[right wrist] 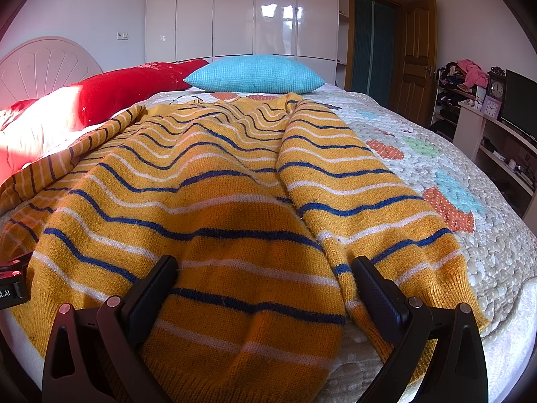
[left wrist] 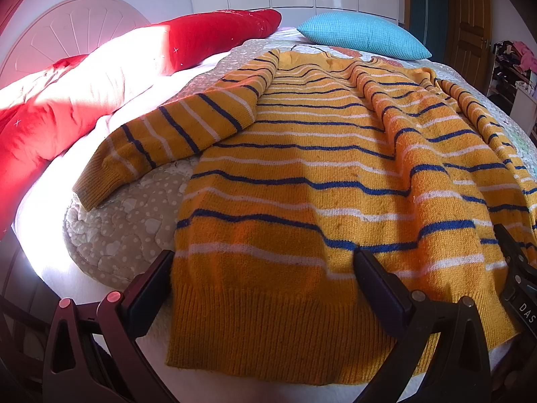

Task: Fold small clothes

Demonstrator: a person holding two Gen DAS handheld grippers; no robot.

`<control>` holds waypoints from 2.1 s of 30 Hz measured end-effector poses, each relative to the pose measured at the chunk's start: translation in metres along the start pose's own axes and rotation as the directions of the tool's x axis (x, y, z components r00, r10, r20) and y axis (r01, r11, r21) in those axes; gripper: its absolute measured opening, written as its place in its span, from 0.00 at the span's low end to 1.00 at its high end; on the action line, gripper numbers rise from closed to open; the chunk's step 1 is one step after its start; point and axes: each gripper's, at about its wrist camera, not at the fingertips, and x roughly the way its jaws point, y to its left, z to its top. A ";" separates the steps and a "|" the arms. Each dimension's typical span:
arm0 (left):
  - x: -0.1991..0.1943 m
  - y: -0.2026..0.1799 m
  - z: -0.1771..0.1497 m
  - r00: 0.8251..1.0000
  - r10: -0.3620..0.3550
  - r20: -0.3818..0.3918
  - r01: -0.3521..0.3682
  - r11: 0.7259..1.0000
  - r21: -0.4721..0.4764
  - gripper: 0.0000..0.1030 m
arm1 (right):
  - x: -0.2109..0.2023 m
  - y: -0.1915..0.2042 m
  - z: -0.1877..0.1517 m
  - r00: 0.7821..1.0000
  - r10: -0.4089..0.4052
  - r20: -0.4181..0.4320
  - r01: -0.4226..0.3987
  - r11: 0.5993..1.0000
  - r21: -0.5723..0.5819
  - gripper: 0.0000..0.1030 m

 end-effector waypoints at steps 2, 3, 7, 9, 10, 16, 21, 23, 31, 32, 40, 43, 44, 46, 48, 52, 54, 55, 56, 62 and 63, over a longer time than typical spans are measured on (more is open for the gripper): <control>0.000 0.000 0.000 1.000 0.000 0.000 0.000 1.000 0.000 1.00 | 0.000 0.000 0.001 1.000 0.001 -0.002 -0.001 1.000 -0.001 1.00; 0.000 0.000 0.000 1.000 -0.001 -0.001 0.001 1.000 0.000 1.00 | 0.000 0.000 0.001 1.000 0.002 -0.002 -0.002 1.000 -0.001 1.00; 0.000 0.000 0.000 1.000 0.001 0.000 -0.001 1.000 0.000 1.00 | 0.000 0.000 0.001 1.000 0.001 0.000 -0.001 1.000 -0.001 1.00; 0.000 0.000 0.000 1.000 0.002 0.000 -0.002 1.000 -0.001 1.00 | 0.000 0.001 0.001 1.000 0.001 0.002 -0.001 1.000 -0.001 1.00; 0.000 0.000 0.000 1.000 0.003 0.001 -0.003 1.000 -0.001 1.00 | 0.000 0.001 0.001 1.000 0.001 0.003 -0.001 1.000 -0.001 1.00; 0.001 0.000 0.000 1.000 0.002 -0.001 -0.002 1.000 -0.001 1.00 | 0.001 0.001 0.001 1.000 0.002 -0.003 -0.002 1.000 -0.001 1.00; 0.001 0.001 0.000 1.000 -0.001 -0.006 0.001 1.000 0.000 1.00 | 0.002 0.001 0.005 0.999 0.018 -0.046 -0.019 1.000 -0.022 1.00; 0.001 0.002 0.000 1.000 -0.001 -0.011 0.001 1.000 -0.002 1.00 | 0.002 0.000 0.008 0.997 0.032 -0.068 -0.034 0.999 -0.030 1.00; 0.002 0.001 0.001 1.000 -0.002 -0.014 0.002 1.000 0.000 1.00 | -0.069 -0.040 0.029 0.989 0.145 0.039 -0.146 0.989 0.032 0.94; 0.001 0.002 0.001 1.000 -0.001 -0.013 0.001 1.000 -0.001 1.00 | -0.075 -0.051 0.033 0.991 0.120 0.060 -0.123 0.991 0.047 0.94; 0.000 0.003 -0.001 1.000 0.004 -0.010 -0.004 1.000 -0.006 1.00 | -0.031 -0.138 0.043 0.993 0.065 -0.101 -0.043 0.978 0.203 0.88; 0.000 0.003 0.000 1.000 0.006 -0.010 -0.006 1.000 -0.005 1.00 | -0.025 -0.143 0.036 0.985 0.116 -0.127 -0.082 0.966 0.245 0.88; 0.000 0.002 0.000 1.000 0.006 -0.010 -0.006 1.000 -0.005 1.00 | -0.023 -0.141 0.033 0.982 0.123 -0.141 -0.085 0.964 0.251 0.88; 0.000 0.003 0.000 1.000 0.005 -0.011 -0.005 1.000 -0.005 1.00 | -0.023 -0.135 0.028 0.979 0.120 -0.166 -0.078 0.967 0.243 0.88; 0.000 0.003 0.000 1.000 0.005 -0.008 -0.005 1.000 -0.004 1.00 | -0.029 -0.125 0.023 0.981 0.095 -0.167 -0.059 0.976 0.211 0.88; 0.000 0.001 -0.001 1.000 0.004 -0.002 -0.004 1.000 -0.003 1.00 | -0.053 -0.099 0.017 0.991 0.075 -0.114 -0.066 0.994 0.087 0.88; 0.000 0.001 -0.001 1.000 0.004 -0.002 -0.004 1.000 -0.003 1.00 | -0.062 -0.082 0.011 0.988 0.121 -0.098 -0.120 0.993 0.016 0.88; -0.001 0.000 -0.002 1.000 0.004 0.000 -0.004 1.000 -0.003 1.00 | -0.062 -0.075 0.007 0.984 0.142 -0.104 -0.144 0.989 -0.018 0.85; -0.001 0.000 -0.001 1.000 0.004 0.001 -0.004 1.000 -0.002 1.00 | -0.059 -0.069 0.003 0.982 0.150 -0.118 -0.157 0.986 -0.048 0.80; -0.002 0.000 -0.002 1.000 -0.002 0.004 0.002 1.000 -0.001 1.00 | -0.036 -0.086 0.000 0.980 0.116 -0.164 -0.124 0.991 -0.039 0.11; -0.002 0.000 -0.002 1.000 -0.003 0.005 0.003 1.000 -0.001 1.00 | -0.038 -0.093 0.007 0.976 0.148 -0.162 -0.150 0.989 0.000 0.08</control>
